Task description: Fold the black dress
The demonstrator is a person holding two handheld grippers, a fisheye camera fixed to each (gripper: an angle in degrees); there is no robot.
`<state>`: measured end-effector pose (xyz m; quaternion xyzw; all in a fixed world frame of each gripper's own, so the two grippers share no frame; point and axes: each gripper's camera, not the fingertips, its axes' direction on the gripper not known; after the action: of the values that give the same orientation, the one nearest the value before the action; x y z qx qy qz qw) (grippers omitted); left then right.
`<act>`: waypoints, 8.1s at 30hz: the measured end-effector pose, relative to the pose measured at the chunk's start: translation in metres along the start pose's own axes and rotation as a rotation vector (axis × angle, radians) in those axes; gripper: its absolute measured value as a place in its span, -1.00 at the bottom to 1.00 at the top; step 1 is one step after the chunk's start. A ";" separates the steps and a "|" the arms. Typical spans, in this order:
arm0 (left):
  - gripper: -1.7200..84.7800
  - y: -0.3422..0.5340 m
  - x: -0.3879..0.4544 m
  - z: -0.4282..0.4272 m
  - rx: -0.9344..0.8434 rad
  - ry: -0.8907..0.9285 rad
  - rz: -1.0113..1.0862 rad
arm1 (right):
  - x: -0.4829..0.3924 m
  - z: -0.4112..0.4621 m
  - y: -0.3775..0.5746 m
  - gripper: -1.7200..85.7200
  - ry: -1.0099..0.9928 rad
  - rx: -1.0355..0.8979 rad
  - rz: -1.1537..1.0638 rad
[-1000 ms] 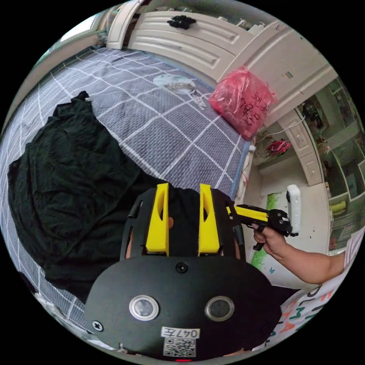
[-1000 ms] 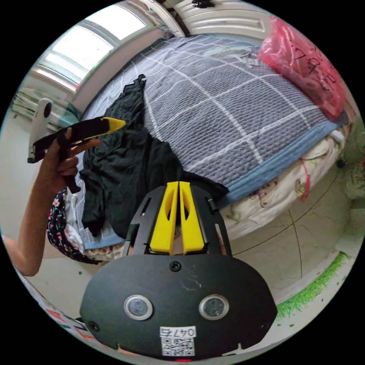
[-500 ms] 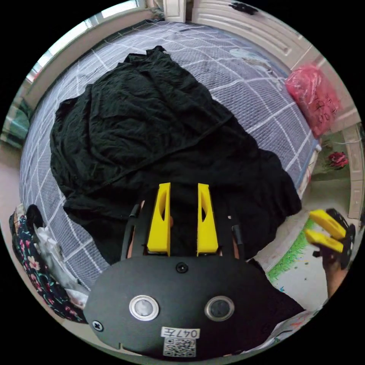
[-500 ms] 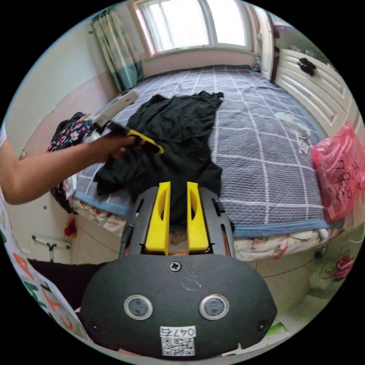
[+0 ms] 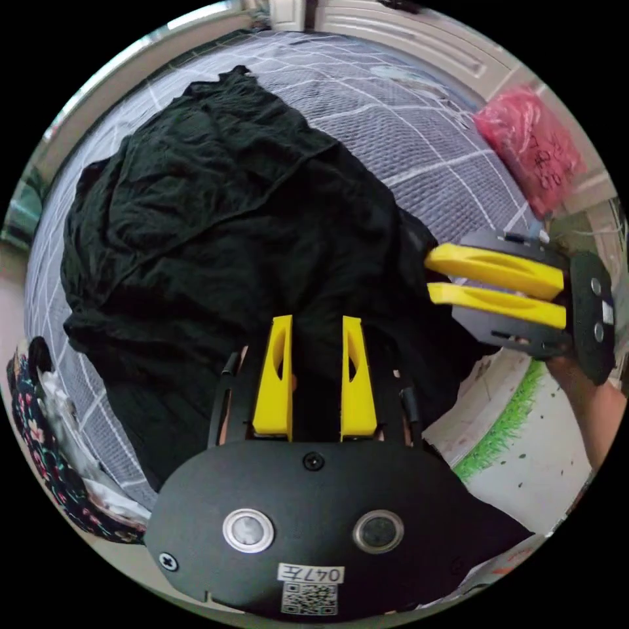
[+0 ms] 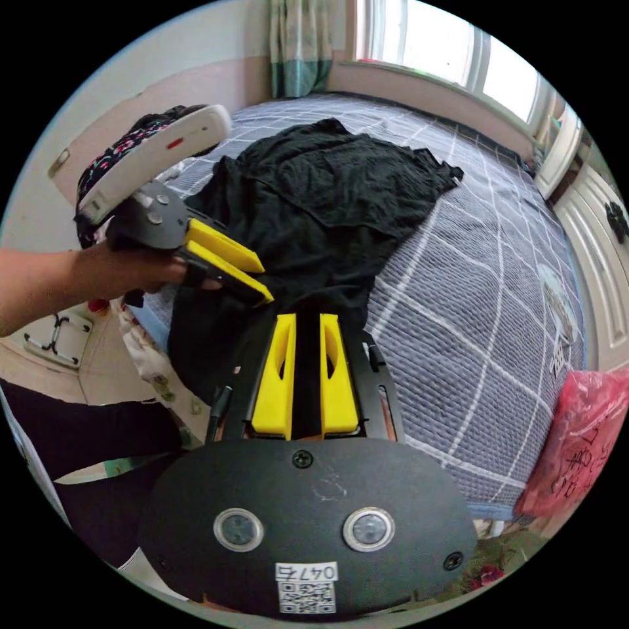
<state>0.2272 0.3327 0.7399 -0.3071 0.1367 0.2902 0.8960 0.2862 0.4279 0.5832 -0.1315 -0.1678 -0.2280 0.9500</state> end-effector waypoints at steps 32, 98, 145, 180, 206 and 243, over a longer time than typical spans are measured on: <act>-0.71 0.088 0.056 -0.086 0.248 0.011 0.090 | 0.124 -0.042 -0.038 -0.93 0.188 -0.113 -0.068; -0.73 0.184 -0.057 -0.047 0.156 0.047 -0.240 | 0.045 0.062 -0.191 -0.81 -0.004 -0.113 -0.062; -0.54 0.240 -0.269 -0.029 0.048 0.270 -0.491 | -0.047 0.022 -0.074 -0.76 -0.090 -0.150 0.382; -0.97 0.227 -0.207 -0.074 -0.100 0.012 -0.400 | -0.067 -0.010 -0.080 -0.96 -0.105 -0.258 0.335; -0.94 -0.015 -0.336 -0.124 0.118 0.039 -0.467 | 0.081 0.027 -0.273 -0.96 -0.039 -0.157 0.402; -0.58 0.012 -0.407 -0.137 0.228 -0.034 -0.174 | 0.095 0.086 -0.379 -0.97 0.096 -0.044 0.088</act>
<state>-0.1123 0.0765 0.8009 -0.2089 0.1263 0.1990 0.9491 0.1623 0.0929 0.7632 -0.1487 -0.1112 -0.1957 0.9629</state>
